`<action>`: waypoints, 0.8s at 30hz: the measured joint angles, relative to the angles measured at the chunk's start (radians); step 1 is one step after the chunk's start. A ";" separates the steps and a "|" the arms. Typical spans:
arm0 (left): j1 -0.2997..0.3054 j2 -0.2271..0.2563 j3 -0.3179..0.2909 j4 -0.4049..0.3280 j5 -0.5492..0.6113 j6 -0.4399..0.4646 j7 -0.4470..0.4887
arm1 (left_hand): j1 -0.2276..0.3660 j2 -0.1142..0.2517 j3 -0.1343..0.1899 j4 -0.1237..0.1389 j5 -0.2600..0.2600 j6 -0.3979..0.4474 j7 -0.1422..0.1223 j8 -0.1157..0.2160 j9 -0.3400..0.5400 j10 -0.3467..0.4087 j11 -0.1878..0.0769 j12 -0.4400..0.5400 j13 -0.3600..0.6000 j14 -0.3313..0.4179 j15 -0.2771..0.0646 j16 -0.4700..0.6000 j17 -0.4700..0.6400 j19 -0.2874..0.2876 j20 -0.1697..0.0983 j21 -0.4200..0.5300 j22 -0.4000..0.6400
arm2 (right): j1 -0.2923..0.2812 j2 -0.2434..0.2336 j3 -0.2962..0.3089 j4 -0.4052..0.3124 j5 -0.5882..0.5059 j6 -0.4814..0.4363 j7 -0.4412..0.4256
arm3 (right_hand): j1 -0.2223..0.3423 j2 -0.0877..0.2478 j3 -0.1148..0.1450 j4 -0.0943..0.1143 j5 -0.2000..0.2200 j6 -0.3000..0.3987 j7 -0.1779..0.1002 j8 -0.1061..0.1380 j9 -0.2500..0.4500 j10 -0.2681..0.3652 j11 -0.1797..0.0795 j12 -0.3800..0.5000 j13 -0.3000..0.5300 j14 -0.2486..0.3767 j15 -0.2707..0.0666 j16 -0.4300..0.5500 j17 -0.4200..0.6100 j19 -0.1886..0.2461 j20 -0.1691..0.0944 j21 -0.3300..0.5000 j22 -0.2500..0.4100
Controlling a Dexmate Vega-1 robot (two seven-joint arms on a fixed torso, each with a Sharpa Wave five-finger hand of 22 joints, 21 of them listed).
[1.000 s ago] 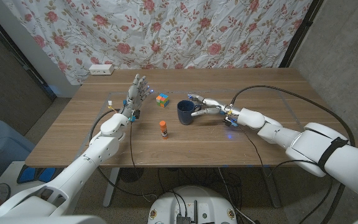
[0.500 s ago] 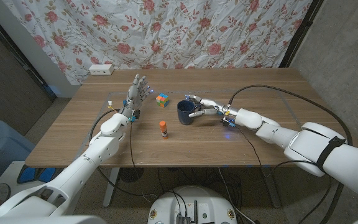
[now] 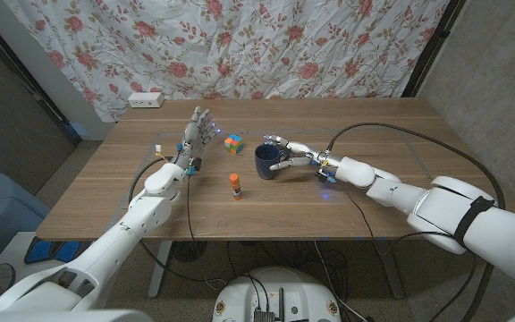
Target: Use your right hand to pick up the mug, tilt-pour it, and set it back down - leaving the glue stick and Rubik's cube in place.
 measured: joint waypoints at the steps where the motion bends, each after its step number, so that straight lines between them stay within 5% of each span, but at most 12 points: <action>1: 0.000 0.000 0.000 0.000 0.000 0.000 0.000 | 0.000 0.000 0.000 0.000 0.000 0.000 0.000 0.000 0.000 0.000 0.000 0.000 0.000 0.000 0.000 0.000 0.000 0.000 0.000 0.000 0.000 | 0.000 0.000 -0.002 0.000 -0.001 0.001 -0.005 | 0.000 0.000 0.000 0.000 0.000 0.006 -0.001 0.000 0.000 0.004 -0.004 0.003 0.000 0.008 0.000 0.001 0.000 0.005 -0.002 0.000 0.000; 24: 0.000 0.001 0.000 0.000 0.000 0.000 0.000 | 0.000 0.000 0.000 0.000 0.000 0.000 0.000 0.000 0.000 0.000 0.000 0.000 0.000 0.000 0.000 0.000 0.000 0.000 0.000 0.000 0.000 | 0.002 0.001 -0.036 0.002 -0.024 0.010 -0.079 | 0.094 0.001 -0.045 0.013 0.048 0.160 -0.011 0.097 0.009 0.158 -0.054 0.039 0.018 0.168 -0.004 0.043 0.007 0.126 -0.010 0.000 0.000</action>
